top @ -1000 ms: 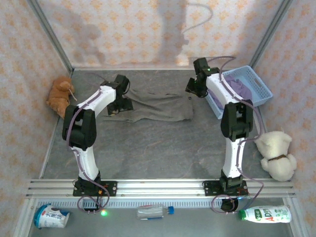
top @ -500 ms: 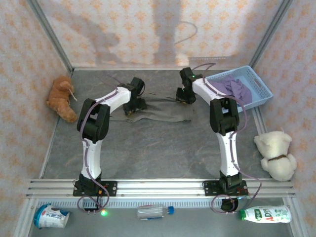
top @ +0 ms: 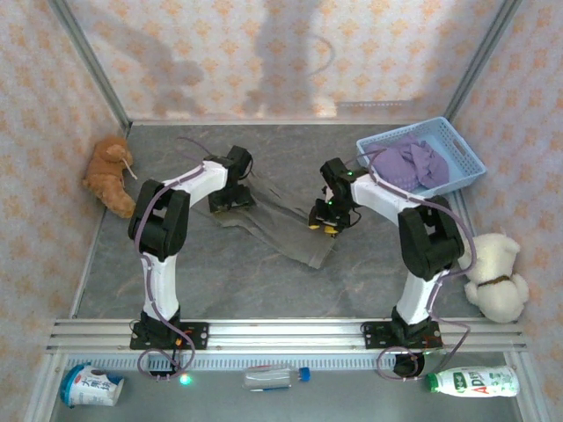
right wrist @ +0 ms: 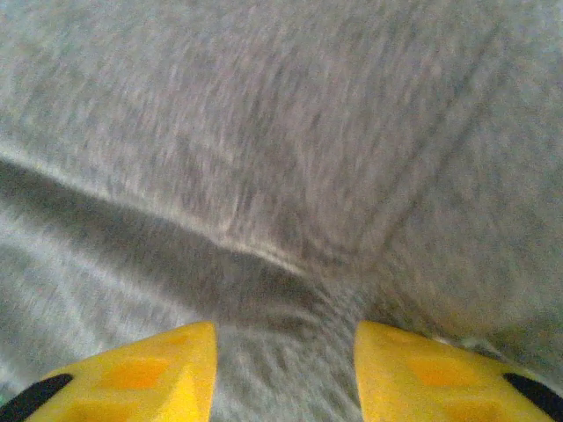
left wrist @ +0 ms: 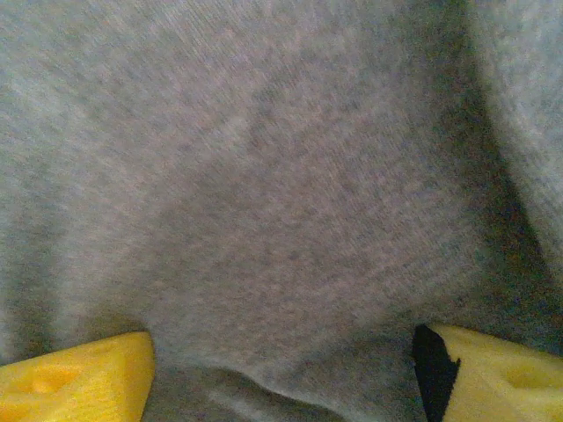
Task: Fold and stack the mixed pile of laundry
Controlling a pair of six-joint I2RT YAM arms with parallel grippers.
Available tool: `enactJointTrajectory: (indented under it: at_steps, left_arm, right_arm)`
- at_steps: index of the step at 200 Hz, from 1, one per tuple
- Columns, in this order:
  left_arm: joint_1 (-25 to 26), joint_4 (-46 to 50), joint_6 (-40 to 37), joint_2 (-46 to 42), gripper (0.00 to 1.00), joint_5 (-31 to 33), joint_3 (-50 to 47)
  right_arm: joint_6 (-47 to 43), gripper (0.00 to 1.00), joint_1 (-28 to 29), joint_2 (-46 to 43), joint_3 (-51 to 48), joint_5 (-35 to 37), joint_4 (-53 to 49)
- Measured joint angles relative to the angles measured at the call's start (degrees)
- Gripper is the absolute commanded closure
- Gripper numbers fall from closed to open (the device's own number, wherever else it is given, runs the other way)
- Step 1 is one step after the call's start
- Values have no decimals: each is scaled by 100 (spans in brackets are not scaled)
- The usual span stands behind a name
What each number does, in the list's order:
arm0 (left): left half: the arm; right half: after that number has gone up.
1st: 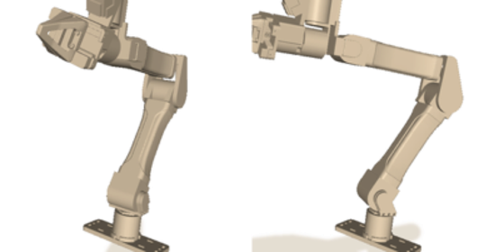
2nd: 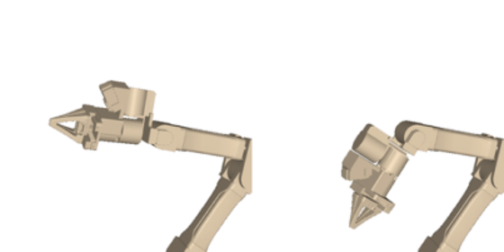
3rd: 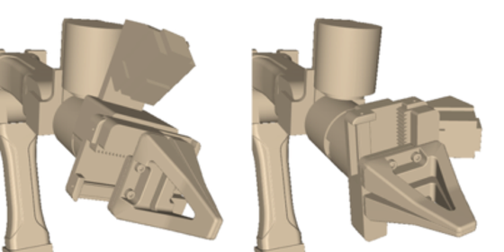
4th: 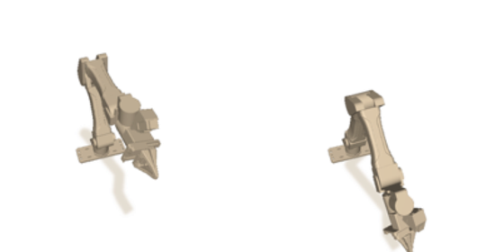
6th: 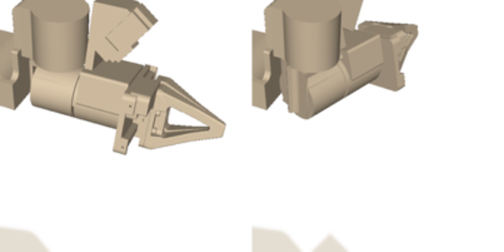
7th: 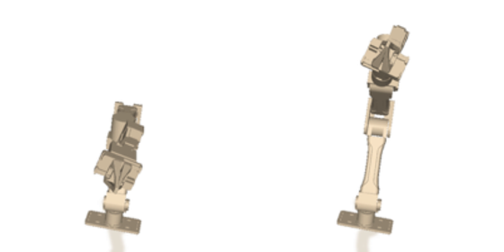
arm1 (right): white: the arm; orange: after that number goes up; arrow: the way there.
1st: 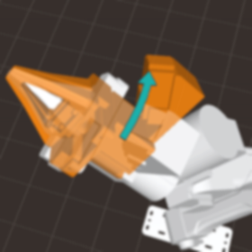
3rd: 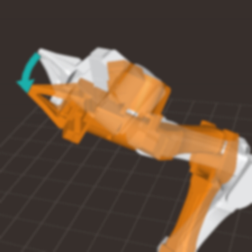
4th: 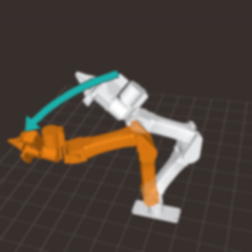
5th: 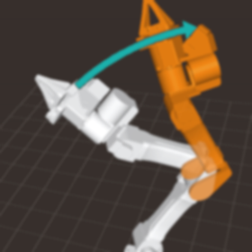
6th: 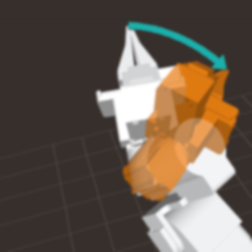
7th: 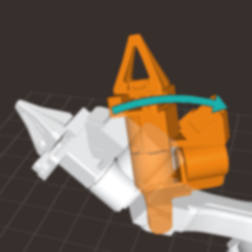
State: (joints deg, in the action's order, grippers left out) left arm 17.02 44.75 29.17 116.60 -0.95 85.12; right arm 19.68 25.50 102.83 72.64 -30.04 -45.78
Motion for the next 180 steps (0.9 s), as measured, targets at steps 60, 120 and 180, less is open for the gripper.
enactJointTrajectory:
  at_steps: [60, 120, 180]
  left_arm:
    - [-175, 422, -682, -26, 19, 166, 693]
    - [-175, 442, -483, -103, 19, 170, -120]
    - [-173, 452, -367, 20, 23, 245, -116]
  right_arm:
    - [-1241, 47, -356, 164, 1410, 481, -588]
    - [-1526, 45, -402, 664, 835, 518, -411]
    - [-975, 66, -391, 835, 557, 1357, -87]
